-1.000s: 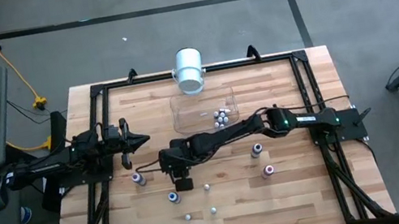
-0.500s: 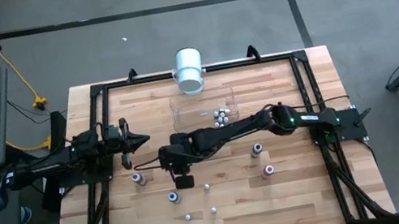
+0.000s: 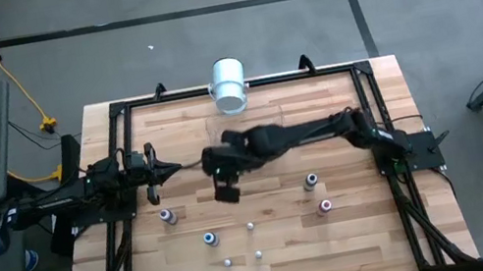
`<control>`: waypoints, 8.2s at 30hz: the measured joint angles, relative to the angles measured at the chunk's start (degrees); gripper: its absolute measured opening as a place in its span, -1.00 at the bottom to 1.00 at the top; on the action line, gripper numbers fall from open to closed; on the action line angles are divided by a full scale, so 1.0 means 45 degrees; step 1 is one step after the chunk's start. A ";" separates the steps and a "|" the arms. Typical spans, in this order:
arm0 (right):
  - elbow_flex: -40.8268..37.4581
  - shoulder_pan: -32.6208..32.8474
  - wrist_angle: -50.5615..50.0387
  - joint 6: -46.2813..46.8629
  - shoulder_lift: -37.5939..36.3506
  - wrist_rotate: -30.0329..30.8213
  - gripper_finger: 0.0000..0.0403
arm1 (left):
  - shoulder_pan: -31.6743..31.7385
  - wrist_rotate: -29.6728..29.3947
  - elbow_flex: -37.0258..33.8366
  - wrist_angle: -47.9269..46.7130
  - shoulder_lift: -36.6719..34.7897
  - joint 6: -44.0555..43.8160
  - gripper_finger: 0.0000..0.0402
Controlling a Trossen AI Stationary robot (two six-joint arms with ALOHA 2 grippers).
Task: Pick & Place food coloring
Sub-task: Put the small purple food coloring bottle into the transparent bin, then put the small red food coloring bottle into the transparent bin
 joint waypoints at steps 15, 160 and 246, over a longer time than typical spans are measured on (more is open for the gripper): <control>-0.0005 -0.2373 -0.2880 0.0821 -0.0450 0.2300 -0.69 | -0.0002 -0.0002 0.0000 0.0003 -0.0003 0.0001 -1.00; -0.9802 -0.4720 0.3855 0.4964 -0.2499 0.0782 -0.69 | 0.0003 -0.0002 0.0000 -0.0002 0.0002 0.0578 -1.00; -1.0309 0.0851 0.2415 -0.2713 -0.7998 -0.2458 -0.16 | 0.0002 0.0018 0.0000 -0.0006 0.0000 0.0578 -1.00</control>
